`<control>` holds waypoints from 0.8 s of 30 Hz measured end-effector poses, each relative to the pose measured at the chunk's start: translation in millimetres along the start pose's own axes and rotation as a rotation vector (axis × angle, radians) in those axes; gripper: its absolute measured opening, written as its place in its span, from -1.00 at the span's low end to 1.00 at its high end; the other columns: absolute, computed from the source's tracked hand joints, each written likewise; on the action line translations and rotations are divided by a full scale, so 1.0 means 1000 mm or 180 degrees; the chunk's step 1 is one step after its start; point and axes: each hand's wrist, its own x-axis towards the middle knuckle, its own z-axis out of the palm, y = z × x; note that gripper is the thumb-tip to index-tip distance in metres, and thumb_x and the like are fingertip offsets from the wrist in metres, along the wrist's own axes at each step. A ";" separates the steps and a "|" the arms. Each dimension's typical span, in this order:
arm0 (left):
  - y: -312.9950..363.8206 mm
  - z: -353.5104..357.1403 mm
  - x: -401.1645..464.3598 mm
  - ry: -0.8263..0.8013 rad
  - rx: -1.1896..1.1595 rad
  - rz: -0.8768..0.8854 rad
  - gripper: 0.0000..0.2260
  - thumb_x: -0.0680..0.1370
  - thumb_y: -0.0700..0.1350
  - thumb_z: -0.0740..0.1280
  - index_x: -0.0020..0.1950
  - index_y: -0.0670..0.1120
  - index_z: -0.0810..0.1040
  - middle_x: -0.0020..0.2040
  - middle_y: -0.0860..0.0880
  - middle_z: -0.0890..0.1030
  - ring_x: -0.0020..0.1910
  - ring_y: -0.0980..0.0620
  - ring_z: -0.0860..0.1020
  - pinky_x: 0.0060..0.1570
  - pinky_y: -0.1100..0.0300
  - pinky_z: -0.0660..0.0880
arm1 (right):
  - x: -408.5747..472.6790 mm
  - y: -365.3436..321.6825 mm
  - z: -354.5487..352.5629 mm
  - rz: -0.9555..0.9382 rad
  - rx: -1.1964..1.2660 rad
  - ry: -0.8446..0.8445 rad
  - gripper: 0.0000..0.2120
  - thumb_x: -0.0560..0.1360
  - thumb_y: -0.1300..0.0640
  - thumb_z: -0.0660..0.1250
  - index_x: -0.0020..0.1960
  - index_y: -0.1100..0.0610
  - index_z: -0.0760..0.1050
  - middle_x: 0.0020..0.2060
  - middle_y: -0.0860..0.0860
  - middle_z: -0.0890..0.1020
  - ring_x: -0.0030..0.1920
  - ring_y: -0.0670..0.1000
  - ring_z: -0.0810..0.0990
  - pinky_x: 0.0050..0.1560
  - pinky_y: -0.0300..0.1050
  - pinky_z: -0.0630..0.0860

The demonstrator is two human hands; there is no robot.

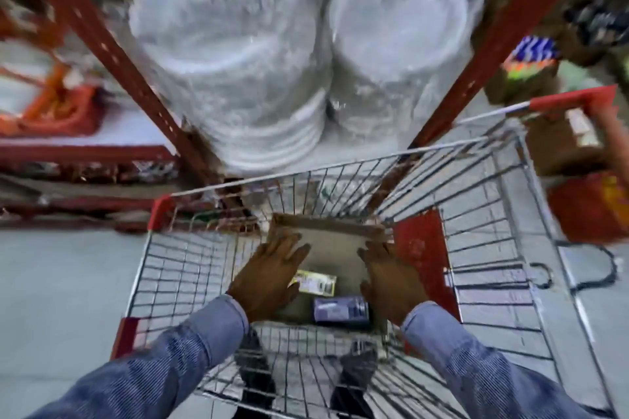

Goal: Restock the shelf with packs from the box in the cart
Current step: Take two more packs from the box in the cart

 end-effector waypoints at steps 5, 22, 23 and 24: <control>0.000 0.081 0.026 -0.0692 -0.0152 -0.0216 -0.33 0.52 -0.07 0.37 0.55 -0.09 0.13 0.57 -0.14 0.17 0.52 -0.17 0.17 0.44 -0.14 0.21 | 0.031 0.009 0.082 -0.0062 0.0006 -0.0705 -0.53 0.45 0.14 0.38 0.33 0.16 0.41 0.26 0.14 0.52 0.27 0.17 0.44 0.22 0.03 0.45; -0.020 0.154 0.069 -0.0914 -0.0268 -0.0266 -0.48 0.39 -0.26 0.49 0.32 -0.14 0.44 0.26 -0.15 0.55 0.21 -0.14 0.52 0.17 -0.03 0.50 | 0.070 0.010 0.172 -0.0202 -0.0258 -0.0913 -0.76 0.52 0.23 0.31 0.19 0.17 0.50 0.17 0.19 0.57 0.16 0.20 0.56 0.14 0.02 0.50; -0.021 0.152 0.071 -0.0897 -0.0279 -0.0292 -0.47 0.38 -0.24 0.51 0.31 -0.13 0.45 0.25 -0.14 0.56 0.20 -0.13 0.52 0.16 -0.03 0.51 | 0.070 0.010 0.171 -0.0191 -0.0227 -0.0897 -0.76 0.53 0.20 0.32 0.19 0.15 0.50 0.16 0.19 0.57 0.16 0.19 0.56 0.14 0.02 0.51; -0.022 0.148 0.071 -0.0851 -0.0286 -0.0322 -0.47 0.37 -0.21 0.53 0.30 -0.12 0.45 0.23 -0.13 0.56 0.19 -0.13 0.53 0.14 -0.03 0.52 | 0.070 0.010 0.167 -0.0164 -0.0166 -0.0879 -0.77 0.52 0.17 0.34 0.17 0.14 0.50 0.15 0.18 0.56 0.15 0.19 0.55 0.12 0.02 0.52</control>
